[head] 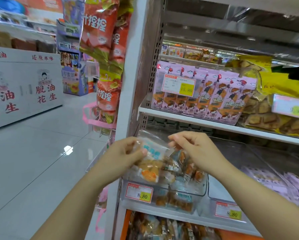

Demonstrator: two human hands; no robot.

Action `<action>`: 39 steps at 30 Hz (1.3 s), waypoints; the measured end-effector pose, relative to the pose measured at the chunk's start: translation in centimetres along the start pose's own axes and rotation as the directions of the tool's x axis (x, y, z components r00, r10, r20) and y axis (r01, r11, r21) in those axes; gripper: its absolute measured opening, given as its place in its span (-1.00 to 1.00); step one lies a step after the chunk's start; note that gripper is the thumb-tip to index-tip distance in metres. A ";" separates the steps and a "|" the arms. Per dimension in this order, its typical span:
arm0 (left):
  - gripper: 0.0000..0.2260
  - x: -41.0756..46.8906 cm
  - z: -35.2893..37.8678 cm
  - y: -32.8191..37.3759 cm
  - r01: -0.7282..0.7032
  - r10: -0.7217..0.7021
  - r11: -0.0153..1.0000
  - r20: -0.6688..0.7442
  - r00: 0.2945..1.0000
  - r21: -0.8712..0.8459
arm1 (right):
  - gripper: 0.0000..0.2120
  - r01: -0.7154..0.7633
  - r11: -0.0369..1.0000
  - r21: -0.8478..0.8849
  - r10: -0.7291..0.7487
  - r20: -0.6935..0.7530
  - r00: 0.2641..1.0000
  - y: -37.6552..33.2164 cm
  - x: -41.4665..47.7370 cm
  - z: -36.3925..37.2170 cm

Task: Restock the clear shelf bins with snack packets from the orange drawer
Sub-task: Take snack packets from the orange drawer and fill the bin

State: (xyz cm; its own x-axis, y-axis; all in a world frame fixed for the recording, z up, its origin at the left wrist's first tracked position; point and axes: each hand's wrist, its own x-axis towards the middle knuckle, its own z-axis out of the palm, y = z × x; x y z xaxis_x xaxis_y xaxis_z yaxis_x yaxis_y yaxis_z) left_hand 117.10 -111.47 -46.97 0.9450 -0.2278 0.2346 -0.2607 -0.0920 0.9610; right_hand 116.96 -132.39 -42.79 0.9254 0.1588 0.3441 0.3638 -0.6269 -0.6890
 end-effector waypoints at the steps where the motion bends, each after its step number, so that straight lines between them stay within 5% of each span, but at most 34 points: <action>1: -0.90 0.2 -0.5 -0.4 0.025 -0.023 1.000 -0.089 0.996 0.018 | -0.85 0.002 0.991 -0.131 0.000 0.010 1.000 0.6 0.3 0.0; 4: -0.94 0.7 -1.5 -1.4 0.090 -0.066 0.992 -0.240 0.969 0.087 | -0.76 0.132 0.768 -0.627 -0.015 0.187 0.982 2.5 0.5 1.1; 6: -0.94 0.9 -1.5 -1.7 0.113 -0.082 0.987 -0.249 0.965 0.115 | -0.65 0.213 0.573 -0.791 0.026 0.278 0.960 3.6 0.6 2.3; 12: -0.87 0.9 -1.4 -2.0 0.116 -0.074 0.968 -0.187 0.980 0.222 | -0.52 0.240 0.439 -0.866 -0.018 0.259 0.966 5.1 1.1 4.0; 14: -0.87 0.8 -1.5 -2.1 0.103 -0.050 0.958 -0.198 0.979 0.266 | -0.58 0.219 0.474 -0.853 -0.087 0.203 0.975 5.2 1.2 3.9; 18: -0.82 0.7 -1.5 -1.8 0.096 -0.032 0.965 -0.255 0.966 0.242 | -0.64 0.101 0.776 -0.622 -0.191 -0.079 0.978 3.7 0.3 2.3; 21: -0.84 0.7 -1.1 -1.9 0.076 0.015 0.946 -0.277 0.961 0.315 | -0.70 -0.050 0.993 -0.110 0.042 -0.074 0.996 2.2 -1.1 0.9; 23: -0.89 0.7 -0.6 -1.9 0.058 0.018 0.948 -0.235 0.972 0.313 | -0.76 -0.140 0.986 0.089 0.133 0.082 0.988 1.8 -1.8 0.3; 27: -0.90 0.7 0.9 -1.8 0.059 -0.034 0.983 -0.140 0.990 0.175 | -0.73 -0.119 0.993 0.000 0.118 0.141 0.983 1.3 -2.9 -0.4; 30: -0.81 0.5 2.3 -1.3 0.196 -0.197 0.972 0.012 0.980 -0.131 | -0.77 -0.068 0.994 -0.088 0.075 0.075 0.994 1.2 -3.2 -0.2; 34: -0.86 0.4 3.7 -1.0 0.342 -0.321 0.772 0.136 0.937 -0.535 | -0.79 -0.210 0.932 0.295 0.256 -0.127 0.958 2.0 -3.3 0.5; 36: -0.78 0.4 4.0 -1.0 0.354 -0.301 0.710 0.192 0.934 -0.608 | -0.81 -0.244 0.888 0.389 0.330 -0.169 0.929 2.5 -3.3 0.8; 39: -0.55 0.5 4.7 -1.9 0.246 -0.225 0.837 0.101 0.969 -0.489 | -0.78 -0.258 0.879 0.400 0.354 -0.187 0.917 2.1 -3.3 1.5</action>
State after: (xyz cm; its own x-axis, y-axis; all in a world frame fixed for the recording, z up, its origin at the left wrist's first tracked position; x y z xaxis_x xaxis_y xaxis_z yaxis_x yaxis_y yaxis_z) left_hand 117.10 -116.00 -49.34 0.9545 -0.2983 -0.0039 0.1103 0.3406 0.9337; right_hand 114.83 -133.06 -46.37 0.9570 -0.2185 0.1908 0.1239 -0.2869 -0.9499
